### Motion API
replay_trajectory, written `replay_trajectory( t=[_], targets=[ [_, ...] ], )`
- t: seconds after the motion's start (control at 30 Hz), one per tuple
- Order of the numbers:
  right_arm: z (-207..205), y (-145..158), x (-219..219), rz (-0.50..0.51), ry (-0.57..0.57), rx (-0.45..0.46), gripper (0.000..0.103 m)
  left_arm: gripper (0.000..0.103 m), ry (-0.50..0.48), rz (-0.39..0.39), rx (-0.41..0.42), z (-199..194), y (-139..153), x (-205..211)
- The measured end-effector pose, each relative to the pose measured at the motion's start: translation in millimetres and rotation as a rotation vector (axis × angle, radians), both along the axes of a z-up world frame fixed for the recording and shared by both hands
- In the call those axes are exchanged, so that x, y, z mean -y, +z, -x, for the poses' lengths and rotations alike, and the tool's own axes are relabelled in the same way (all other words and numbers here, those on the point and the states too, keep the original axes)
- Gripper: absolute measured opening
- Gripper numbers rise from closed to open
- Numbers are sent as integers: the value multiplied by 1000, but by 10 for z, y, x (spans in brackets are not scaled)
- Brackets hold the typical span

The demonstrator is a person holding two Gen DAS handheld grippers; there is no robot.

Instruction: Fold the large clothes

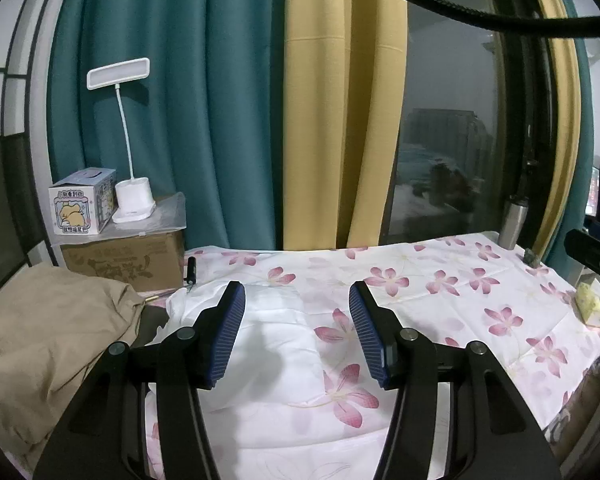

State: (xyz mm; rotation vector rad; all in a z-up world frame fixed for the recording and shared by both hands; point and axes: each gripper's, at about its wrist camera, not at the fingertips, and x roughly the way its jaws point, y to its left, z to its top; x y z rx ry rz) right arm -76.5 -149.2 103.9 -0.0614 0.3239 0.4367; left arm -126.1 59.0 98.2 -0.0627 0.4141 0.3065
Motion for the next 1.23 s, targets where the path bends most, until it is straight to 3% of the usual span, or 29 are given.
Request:
replay_trajectory(
  t=[1.23],
  targets=[
    [10,-1,16,3,-3,-9,101,57,-31,-19,4,-38,-33,-32]
  ],
)
